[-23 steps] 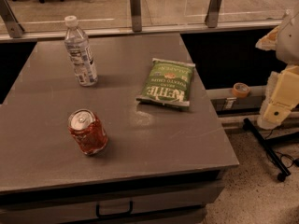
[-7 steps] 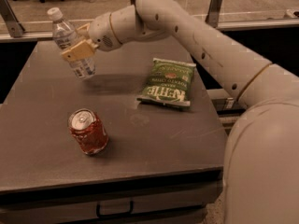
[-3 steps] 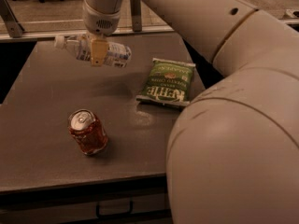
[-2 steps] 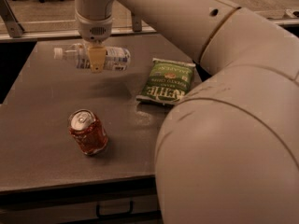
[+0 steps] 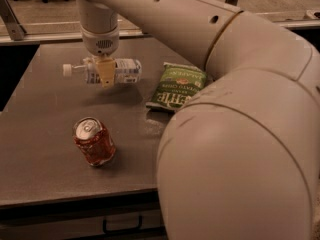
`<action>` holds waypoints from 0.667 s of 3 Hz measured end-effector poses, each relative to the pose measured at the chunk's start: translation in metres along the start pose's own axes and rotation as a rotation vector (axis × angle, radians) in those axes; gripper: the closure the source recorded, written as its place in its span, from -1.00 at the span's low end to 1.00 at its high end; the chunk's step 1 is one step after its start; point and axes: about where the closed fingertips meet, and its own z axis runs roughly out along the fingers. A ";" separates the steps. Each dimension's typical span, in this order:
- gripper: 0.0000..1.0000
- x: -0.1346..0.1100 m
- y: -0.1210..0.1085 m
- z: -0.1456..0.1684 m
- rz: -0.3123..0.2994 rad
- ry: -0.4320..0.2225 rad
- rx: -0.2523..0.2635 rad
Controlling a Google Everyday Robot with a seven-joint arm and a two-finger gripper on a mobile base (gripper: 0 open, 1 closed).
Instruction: Knock blue plastic bottle over
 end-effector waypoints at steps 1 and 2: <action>-1.00 0.002 0.001 0.002 0.005 0.002 -0.006; -1.00 0.003 0.001 0.003 0.009 -0.001 -0.008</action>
Offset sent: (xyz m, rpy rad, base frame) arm -0.0010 -0.0080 -0.0022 0.0087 0.0194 -0.0198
